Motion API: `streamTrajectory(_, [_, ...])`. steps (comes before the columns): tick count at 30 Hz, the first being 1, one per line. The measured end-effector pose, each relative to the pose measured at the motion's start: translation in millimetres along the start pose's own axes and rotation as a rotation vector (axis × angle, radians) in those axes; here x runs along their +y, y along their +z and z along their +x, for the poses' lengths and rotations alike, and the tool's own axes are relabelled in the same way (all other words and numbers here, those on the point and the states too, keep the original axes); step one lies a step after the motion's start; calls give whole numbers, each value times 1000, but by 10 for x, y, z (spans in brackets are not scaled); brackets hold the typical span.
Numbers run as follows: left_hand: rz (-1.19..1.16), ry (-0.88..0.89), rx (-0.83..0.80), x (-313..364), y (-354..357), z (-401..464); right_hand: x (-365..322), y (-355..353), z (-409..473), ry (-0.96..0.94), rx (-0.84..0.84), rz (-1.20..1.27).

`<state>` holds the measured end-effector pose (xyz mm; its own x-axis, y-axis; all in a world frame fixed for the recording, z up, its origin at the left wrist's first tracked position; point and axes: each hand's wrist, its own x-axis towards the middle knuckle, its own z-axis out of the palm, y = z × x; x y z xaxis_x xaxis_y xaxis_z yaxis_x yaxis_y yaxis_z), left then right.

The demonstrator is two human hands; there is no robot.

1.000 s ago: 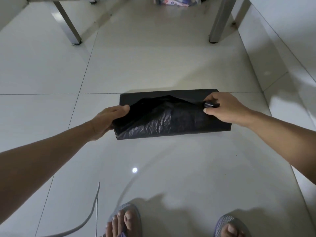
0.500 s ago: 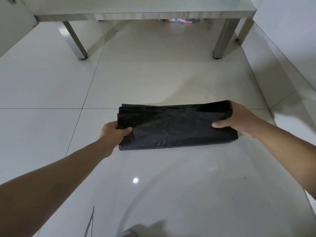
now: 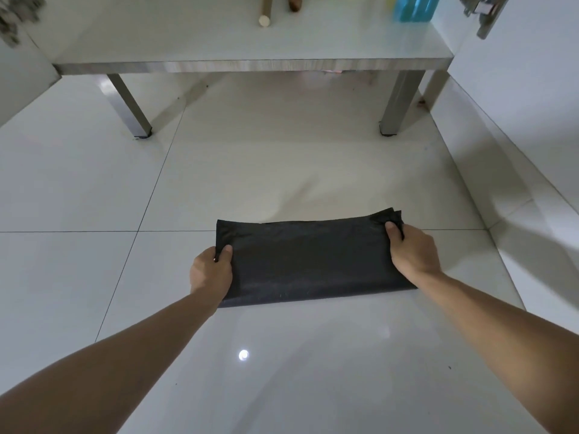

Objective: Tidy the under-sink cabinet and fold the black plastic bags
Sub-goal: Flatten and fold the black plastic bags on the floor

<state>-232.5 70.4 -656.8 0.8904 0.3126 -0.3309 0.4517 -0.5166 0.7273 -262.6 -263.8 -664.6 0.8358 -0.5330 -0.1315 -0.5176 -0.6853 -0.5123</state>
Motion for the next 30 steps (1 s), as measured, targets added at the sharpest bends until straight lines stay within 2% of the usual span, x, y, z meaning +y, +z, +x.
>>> streamTrajectory(4, [59,-15,43,12,31,24,-5,67,59,62,22,-85])
streamTrajectory(14, [290,41,52,20,97,88,14,102,79,73,82,-222])
streamTrajectory(19, [300,29,87,14,123,86,64,98,84,56,145,-257])
streamTrajectory(21, [238,-7,133,35,133,37,54,101,74,49,201,-226])
streamTrajectory(24, [178,-12,161,53,182,-53,34,104,49,134,228,-23])
streamTrajectory(26, [206,-6,142,65,232,-87,36,116,23,140,208,72])
streamTrajectory(30, [245,-29,75,90,261,-62,62,158,-36,38,104,81])
